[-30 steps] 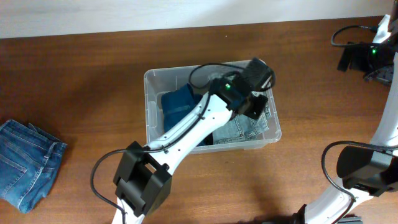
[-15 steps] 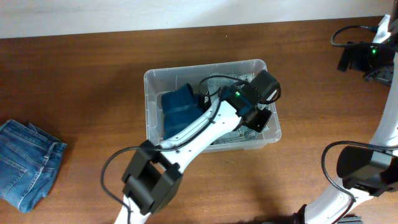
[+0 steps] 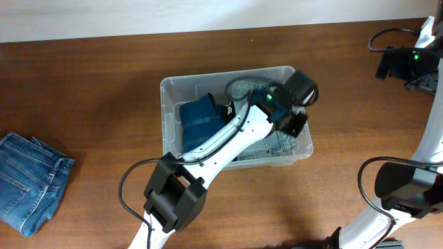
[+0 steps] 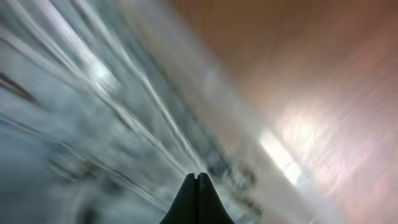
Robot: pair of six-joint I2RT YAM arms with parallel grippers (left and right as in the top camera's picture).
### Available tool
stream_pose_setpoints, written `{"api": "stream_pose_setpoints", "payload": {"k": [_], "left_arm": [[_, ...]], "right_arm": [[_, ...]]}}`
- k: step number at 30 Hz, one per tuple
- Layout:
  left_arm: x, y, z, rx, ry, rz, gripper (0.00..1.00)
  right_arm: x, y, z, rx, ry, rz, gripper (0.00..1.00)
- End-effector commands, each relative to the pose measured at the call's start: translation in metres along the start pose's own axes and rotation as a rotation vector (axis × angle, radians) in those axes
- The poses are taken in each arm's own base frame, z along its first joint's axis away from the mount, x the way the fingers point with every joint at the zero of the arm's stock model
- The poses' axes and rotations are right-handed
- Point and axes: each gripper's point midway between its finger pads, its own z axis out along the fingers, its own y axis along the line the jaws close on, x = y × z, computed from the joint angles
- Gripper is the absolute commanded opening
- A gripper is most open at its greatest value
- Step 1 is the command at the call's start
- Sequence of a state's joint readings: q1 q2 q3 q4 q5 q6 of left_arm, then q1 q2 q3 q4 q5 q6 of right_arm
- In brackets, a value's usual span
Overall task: Pack container
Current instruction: 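Press the jeans flat into the bin with the left gripper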
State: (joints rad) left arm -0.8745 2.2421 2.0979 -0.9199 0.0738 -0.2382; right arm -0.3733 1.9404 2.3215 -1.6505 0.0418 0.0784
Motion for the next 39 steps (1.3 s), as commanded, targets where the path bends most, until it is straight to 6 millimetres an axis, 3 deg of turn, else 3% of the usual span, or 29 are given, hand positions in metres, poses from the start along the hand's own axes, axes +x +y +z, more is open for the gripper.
{"api": "stream_pose_setpoints", "payload": {"k": [1,7,12,17,24,27,30,36,37,39], "left_arm": [[-0.048,0.022,-0.049,-0.146,-0.182,0.002,0.0],[-0.061,0.054,-0.055,-0.319,-0.239,0.021,0.0],[-0.066,0.067,-0.044,-0.335,-0.25,0.001,0.0],[-0.059,0.092,-0.007,-0.356,-0.204,-0.023,0.0],[-0.015,0.114,0.072,-0.323,-0.034,-0.038,0.0],[-0.006,0.118,0.084,-0.33,-0.001,-0.039,0.0],[-0.013,0.115,0.071,-0.329,-0.016,-0.038,0.0],[-0.054,0.1,-0.018,-0.317,-0.116,-0.044,0.0],[-0.058,0.097,-0.04,-0.315,-0.131,-0.046,0.0],[-0.057,0.094,-0.062,-0.316,-0.127,-0.046,0.0]], "right_arm": [[0.0,-0.002,-0.004,0.011,-0.011,0.005,0.98],[0.0,-0.002,-0.004,0.011,-0.011,0.005,0.98],[0.0,-0.002,-0.004,0.011,-0.011,0.005,0.98],[0.0,-0.002,-0.004,0.011,-0.011,0.005,0.98],[0.0,-0.002,-0.004,0.011,-0.011,0.005,0.98],[0.0,-0.002,-0.004,0.011,-0.011,0.005,0.99],[0.0,-0.002,-0.004,0.011,-0.011,0.005,0.99],[0.0,-0.002,-0.004,0.011,-0.011,0.005,0.98],[0.0,-0.002,-0.004,0.011,-0.011,0.005,0.98],[0.0,-0.002,-0.004,0.011,-0.011,0.005,0.98]]}}
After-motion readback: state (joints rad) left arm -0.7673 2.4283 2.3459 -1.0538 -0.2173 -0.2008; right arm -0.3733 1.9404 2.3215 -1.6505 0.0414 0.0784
